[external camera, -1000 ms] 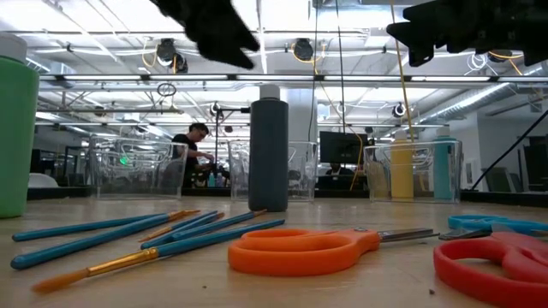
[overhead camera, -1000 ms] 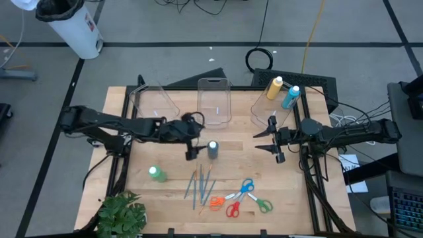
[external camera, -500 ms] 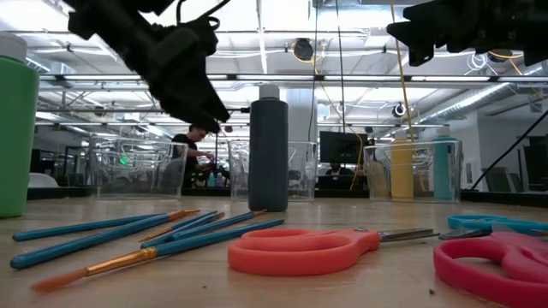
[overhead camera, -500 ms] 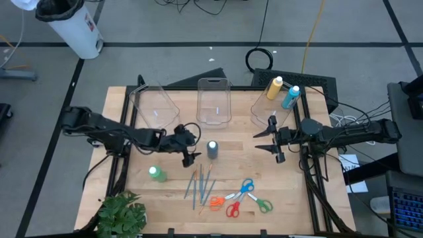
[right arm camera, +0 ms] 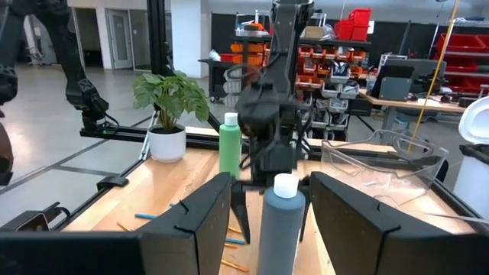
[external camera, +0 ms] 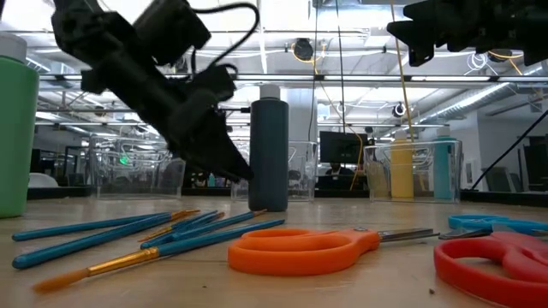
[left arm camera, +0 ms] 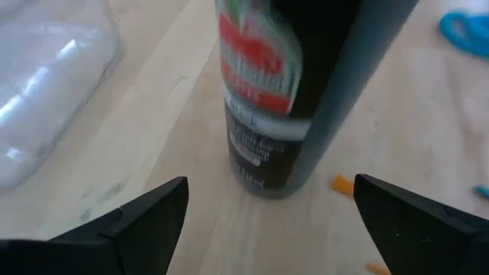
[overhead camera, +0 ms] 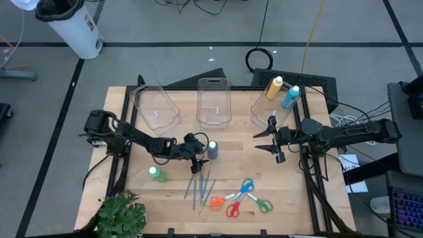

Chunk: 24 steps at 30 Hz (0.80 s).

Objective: Pick & Place Paint Supplies
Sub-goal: Put the blue paint bottle into the right transparent bin

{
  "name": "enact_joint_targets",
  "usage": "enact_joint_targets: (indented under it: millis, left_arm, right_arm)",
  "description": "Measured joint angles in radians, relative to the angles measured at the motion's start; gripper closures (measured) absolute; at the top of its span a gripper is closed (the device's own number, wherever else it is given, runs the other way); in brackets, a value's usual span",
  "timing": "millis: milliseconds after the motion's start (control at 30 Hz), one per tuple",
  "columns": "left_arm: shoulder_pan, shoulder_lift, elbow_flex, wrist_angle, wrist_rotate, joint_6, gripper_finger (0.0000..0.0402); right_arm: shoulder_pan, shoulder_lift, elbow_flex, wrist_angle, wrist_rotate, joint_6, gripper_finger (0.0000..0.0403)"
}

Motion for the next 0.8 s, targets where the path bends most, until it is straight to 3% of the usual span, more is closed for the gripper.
enact_joint_targets:
  millis: [200,433,800]
  left_arm:
    - [0.020,0.087,0.004,0.164,-0.016,0.017,0.0036]
    - [0.025,0.122,0.002,0.217,-0.022,0.104,0.0051]
    - [0.026,0.121,0.003,0.369,-0.022,0.117,0.0119]
  right_arm:
    - [0.000,0.000,0.000,-0.002,0.000,-0.020,0.0232]
    - [0.000,0.000,0.000,-0.007,0.000,-0.020,0.0232]
    - [0.000,0.000,0.000,-0.007,0.000,-0.020,0.0232]
